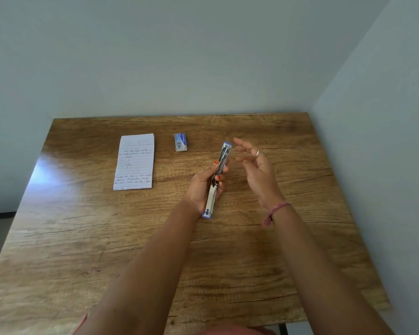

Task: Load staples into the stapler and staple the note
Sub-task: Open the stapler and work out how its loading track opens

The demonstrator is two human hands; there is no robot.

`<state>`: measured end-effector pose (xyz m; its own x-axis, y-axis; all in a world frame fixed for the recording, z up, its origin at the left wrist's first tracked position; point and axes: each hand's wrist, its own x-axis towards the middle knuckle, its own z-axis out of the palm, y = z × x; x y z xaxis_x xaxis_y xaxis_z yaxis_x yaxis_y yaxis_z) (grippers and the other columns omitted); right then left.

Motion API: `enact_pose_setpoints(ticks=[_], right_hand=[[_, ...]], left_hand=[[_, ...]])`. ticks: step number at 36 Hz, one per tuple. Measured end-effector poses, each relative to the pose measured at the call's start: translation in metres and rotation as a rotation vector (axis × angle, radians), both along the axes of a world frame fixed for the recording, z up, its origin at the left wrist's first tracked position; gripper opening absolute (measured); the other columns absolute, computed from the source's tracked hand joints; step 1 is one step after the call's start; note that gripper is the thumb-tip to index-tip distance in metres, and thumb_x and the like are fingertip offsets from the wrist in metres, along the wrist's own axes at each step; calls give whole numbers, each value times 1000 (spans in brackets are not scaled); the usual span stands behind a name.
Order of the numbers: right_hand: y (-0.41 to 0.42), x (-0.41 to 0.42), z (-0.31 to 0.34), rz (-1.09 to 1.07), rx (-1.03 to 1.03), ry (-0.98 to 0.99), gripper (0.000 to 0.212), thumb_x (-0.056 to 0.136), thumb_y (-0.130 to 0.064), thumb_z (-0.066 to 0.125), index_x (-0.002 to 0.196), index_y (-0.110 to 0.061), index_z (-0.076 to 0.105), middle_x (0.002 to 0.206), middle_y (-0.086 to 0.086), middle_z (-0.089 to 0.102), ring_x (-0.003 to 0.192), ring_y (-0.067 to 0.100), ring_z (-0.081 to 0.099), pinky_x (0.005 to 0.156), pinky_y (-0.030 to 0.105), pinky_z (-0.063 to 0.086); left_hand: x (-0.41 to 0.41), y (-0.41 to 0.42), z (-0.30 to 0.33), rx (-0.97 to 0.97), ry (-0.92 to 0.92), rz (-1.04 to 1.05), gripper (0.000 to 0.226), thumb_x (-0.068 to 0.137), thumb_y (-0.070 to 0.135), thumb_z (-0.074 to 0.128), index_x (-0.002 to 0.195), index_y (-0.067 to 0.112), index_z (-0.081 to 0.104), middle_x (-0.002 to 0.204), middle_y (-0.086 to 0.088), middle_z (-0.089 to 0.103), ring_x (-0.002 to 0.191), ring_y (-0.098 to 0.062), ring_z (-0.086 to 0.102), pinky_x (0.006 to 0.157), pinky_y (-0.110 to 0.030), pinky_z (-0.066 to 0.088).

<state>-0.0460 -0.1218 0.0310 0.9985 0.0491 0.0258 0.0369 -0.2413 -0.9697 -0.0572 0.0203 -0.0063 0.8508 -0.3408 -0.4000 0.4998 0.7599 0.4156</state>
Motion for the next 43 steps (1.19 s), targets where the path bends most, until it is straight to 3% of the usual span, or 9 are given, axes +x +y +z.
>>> enact_pose_setpoints(ticks=[3,7,12,17,21,26,31,37,43], right_hand=[[-7,5,1,81,-106,-36,61,95,10,36,119,-38,64,127,-6,53,102,-6,57,91,19,49],[-10,11,8,44,-93,-90,64,93,10,38,126,-42,53,121,-3,55,85,-8,57,70,12,46],[-14,10,11,155,-255,-160,60,90,15,38,121,-29,63,121,-4,52,99,-11,52,78,12,46],[-13,12,14,57,-179,-207,61,89,13,39,134,-28,46,123,3,52,96,7,58,79,14,47],[-15,12,12,228,-416,-243,63,88,13,40,131,-30,55,126,3,52,87,19,60,62,31,52],[-11,11,16,67,-226,-335,63,86,11,41,139,-24,39,116,2,53,90,11,60,75,21,51],[-11,8,15,269,-504,-334,60,85,9,41,134,-25,50,122,1,54,105,12,58,87,44,52],[-9,9,13,121,-256,-296,64,85,10,42,139,-24,38,113,-3,52,89,10,59,77,27,53],[-13,9,21,212,-324,-311,52,87,10,43,120,-28,54,111,0,57,95,11,58,77,31,53]], left_hand=[[1,0,-1,6,-4,3,37,84,23,58,115,3,59,78,0,61,49,-1,50,48,-11,47],[2,0,-1,1,0,6,37,85,23,58,115,3,59,78,0,60,48,-2,47,47,-12,46],[2,1,-2,-34,1,9,41,85,23,58,120,2,54,78,-1,60,48,-2,47,47,-13,46],[2,2,-3,-76,-10,-7,34,85,23,58,113,3,60,76,0,61,47,-2,47,47,-12,45],[3,2,-4,-91,-25,-20,33,87,23,56,113,3,59,76,0,61,47,-2,46,47,-12,44],[3,3,-6,-130,-50,-20,35,91,23,51,121,5,52,80,-1,65,46,-1,47,47,-11,44],[5,3,-6,-156,-8,-6,28,87,22,53,110,7,61,87,-7,70,45,-2,48,45,-12,45],[4,3,-5,-147,-17,-6,31,87,22,53,113,6,59,88,-7,70,45,-1,47,45,-12,44],[4,4,-9,-171,-40,-22,28,89,23,52,110,6,60,89,-7,70,45,-1,48,45,-13,45]])
